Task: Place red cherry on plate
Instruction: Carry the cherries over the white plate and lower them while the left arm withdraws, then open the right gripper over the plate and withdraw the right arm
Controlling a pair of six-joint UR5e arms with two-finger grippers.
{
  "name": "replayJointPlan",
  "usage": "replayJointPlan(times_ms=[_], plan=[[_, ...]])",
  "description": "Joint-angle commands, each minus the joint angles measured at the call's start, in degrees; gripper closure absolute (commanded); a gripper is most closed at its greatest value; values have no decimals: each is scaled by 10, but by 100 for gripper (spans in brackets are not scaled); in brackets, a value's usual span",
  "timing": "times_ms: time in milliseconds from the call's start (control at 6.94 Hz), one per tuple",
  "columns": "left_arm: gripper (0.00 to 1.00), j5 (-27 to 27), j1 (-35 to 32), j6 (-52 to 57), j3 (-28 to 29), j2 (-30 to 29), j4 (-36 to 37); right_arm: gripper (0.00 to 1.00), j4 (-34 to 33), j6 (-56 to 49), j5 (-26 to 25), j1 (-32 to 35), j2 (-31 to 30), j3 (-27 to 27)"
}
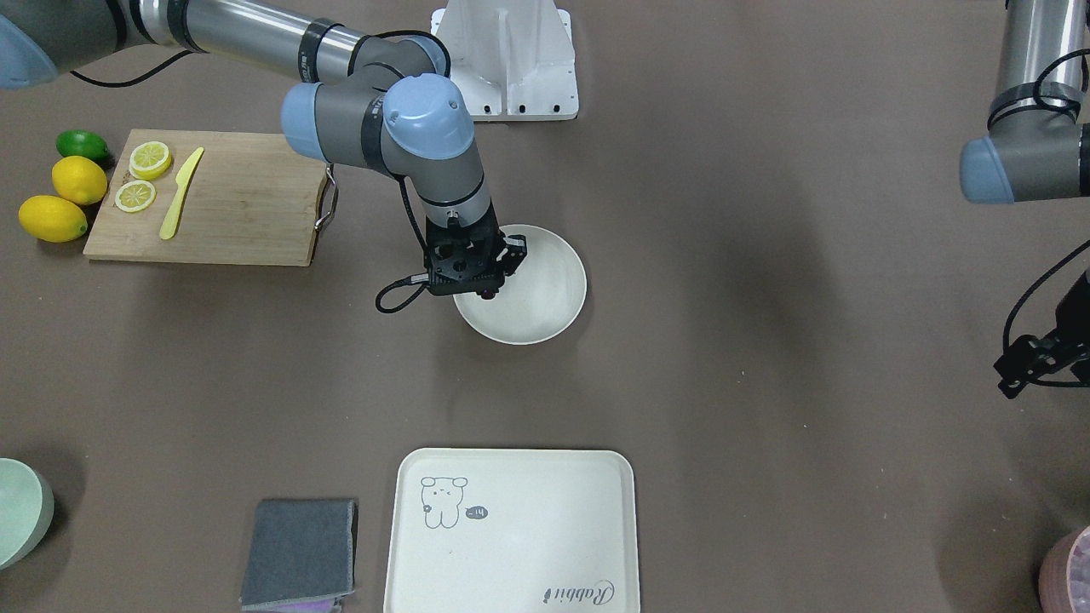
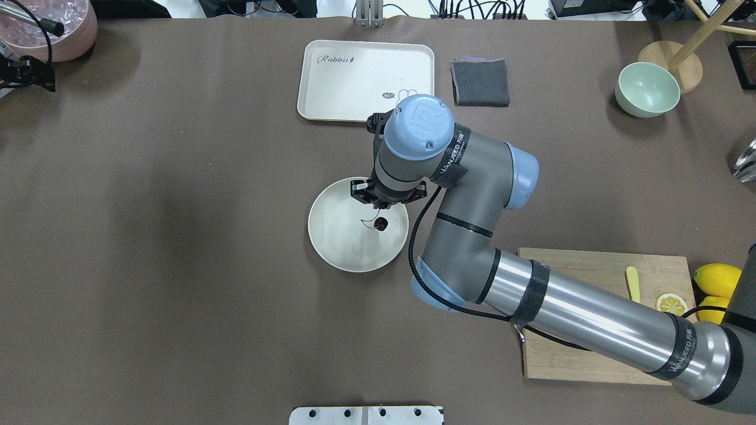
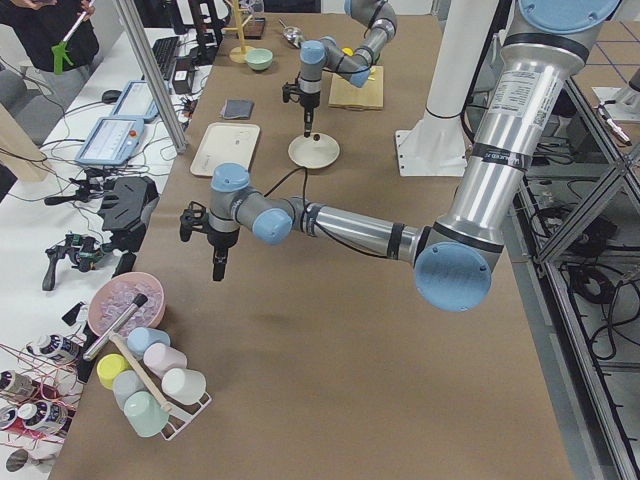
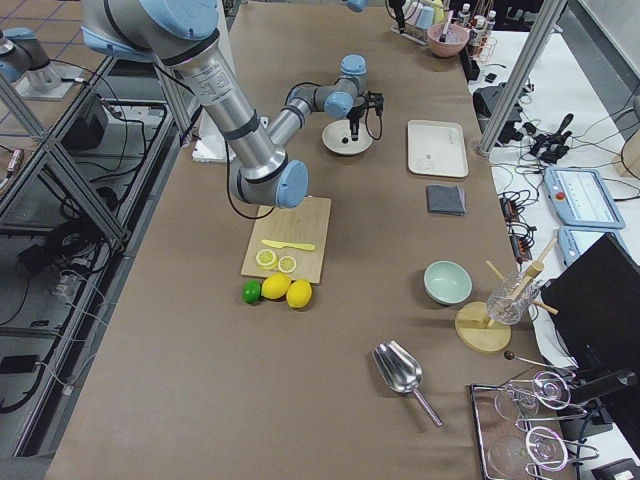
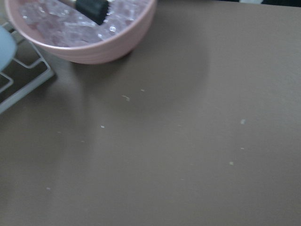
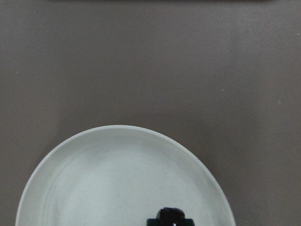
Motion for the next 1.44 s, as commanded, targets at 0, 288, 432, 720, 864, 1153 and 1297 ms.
replayJointPlan(times_ms=[0, 288, 432, 720, 864, 1153, 1297], plan=[[2, -19, -5, 9, 2, 8, -2, 100, 10, 1, -12, -34, 5, -7], [2, -20, -5, 9, 2, 8, -2, 2, 10, 2, -14, -38, 9, -7], [2, -19, -5, 9, 2, 16, -2, 0, 11, 15, -14, -35, 10, -6], [2, -20, -14, 9, 2, 17, -2, 0, -9, 14, 12, 13, 10, 11], [2, -24, -24, 9, 2, 17, 0, 0, -51, 1, 55, 58, -2, 33], [2, -113, -78, 46, 2, 25, 10, 0, -66, -160, 107, 153, -163, 136], [2, -142, -106, 62, 0, 32, 11, 0, -68, -260, 145, 218, -211, 140]])
